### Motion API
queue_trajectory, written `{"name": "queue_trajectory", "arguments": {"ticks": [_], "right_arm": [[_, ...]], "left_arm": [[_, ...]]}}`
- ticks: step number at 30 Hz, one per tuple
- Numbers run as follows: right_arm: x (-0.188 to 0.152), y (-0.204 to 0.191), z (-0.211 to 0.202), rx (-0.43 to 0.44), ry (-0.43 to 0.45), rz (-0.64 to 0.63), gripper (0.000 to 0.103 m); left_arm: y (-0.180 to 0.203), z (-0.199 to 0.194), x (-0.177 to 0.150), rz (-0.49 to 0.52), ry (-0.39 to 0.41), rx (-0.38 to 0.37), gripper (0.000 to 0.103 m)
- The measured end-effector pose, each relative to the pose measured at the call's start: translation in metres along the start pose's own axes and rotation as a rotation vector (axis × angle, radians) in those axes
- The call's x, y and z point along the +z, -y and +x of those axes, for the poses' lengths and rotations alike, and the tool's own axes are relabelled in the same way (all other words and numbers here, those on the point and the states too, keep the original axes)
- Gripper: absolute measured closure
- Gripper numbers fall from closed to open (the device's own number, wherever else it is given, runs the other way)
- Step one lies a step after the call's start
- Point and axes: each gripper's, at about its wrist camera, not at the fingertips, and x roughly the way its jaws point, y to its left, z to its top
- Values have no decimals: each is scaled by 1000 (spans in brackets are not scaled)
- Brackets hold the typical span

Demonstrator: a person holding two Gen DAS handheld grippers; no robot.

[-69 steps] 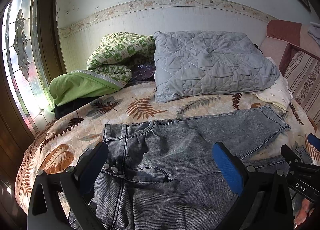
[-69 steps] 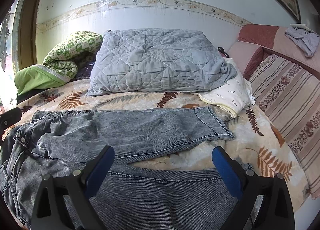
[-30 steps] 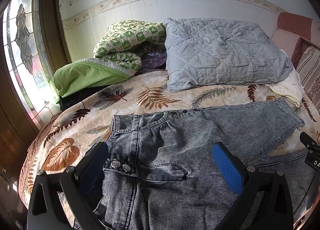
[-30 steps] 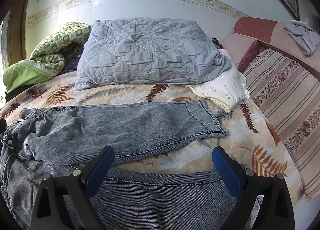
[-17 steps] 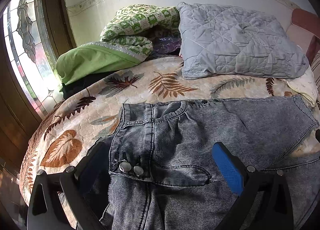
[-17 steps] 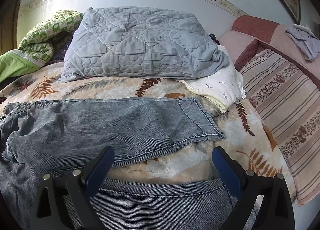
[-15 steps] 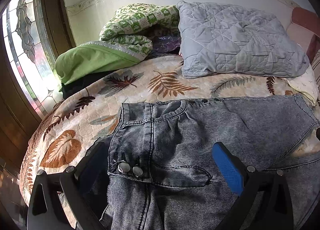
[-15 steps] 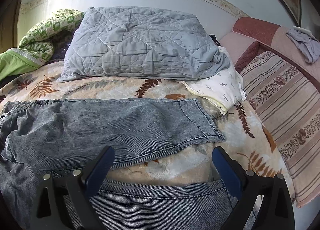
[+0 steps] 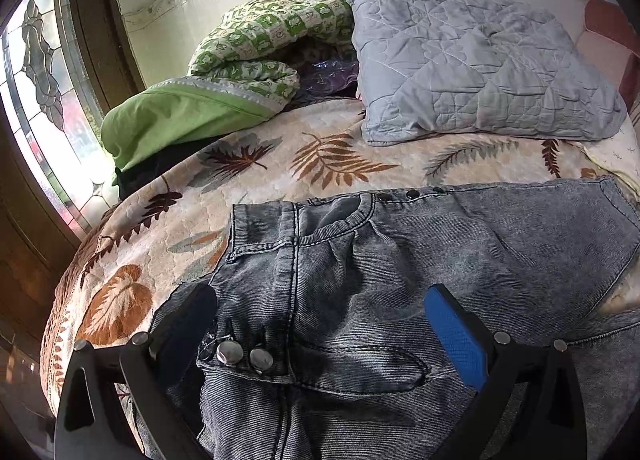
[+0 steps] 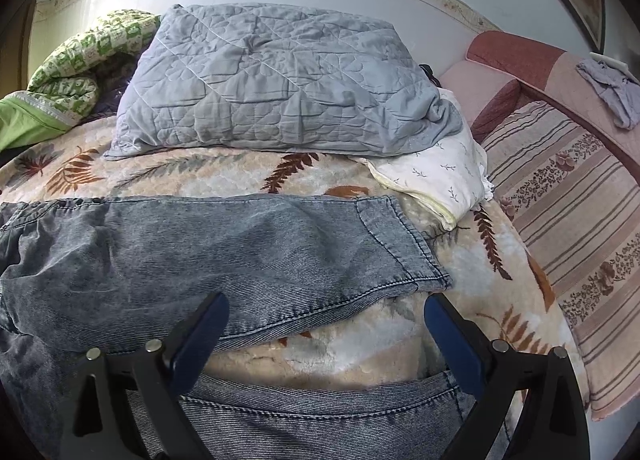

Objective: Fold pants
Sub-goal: 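Move the right tool down to the jeans leg hem and close on it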

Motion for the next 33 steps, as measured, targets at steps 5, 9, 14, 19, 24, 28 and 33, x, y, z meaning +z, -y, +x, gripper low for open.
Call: {"name": "queue_trajectory", "arguments": {"ticks": [5, 9, 14, 19, 24, 28, 33], "right_arm": [[1, -1, 5, 2, -6, -6, 4], [3, 4, 10, 21, -19, 3, 4], [17, 34, 33, 90, -77, 66, 4], [42, 66, 81, 178, -205, 108, 4], [72, 89, 124, 167, -261, 107, 4], [93, 113, 152, 174, -284, 200, 5], [104, 124, 191, 193, -346, 283, 13]], "left_arm": [[4, 3, 0, 13, -3, 4, 0], [1, 6, 3, 22, -7, 2, 0], [-31, 16, 22, -33, -22, 8, 0], [-78, 45, 49, -157, -99, 19, 0], [-107, 84, 69, -273, -194, 43, 0], [-119, 111, 71, -342, -255, 27, 0], [-124, 133, 67, -373, -318, -28, 0]]}}
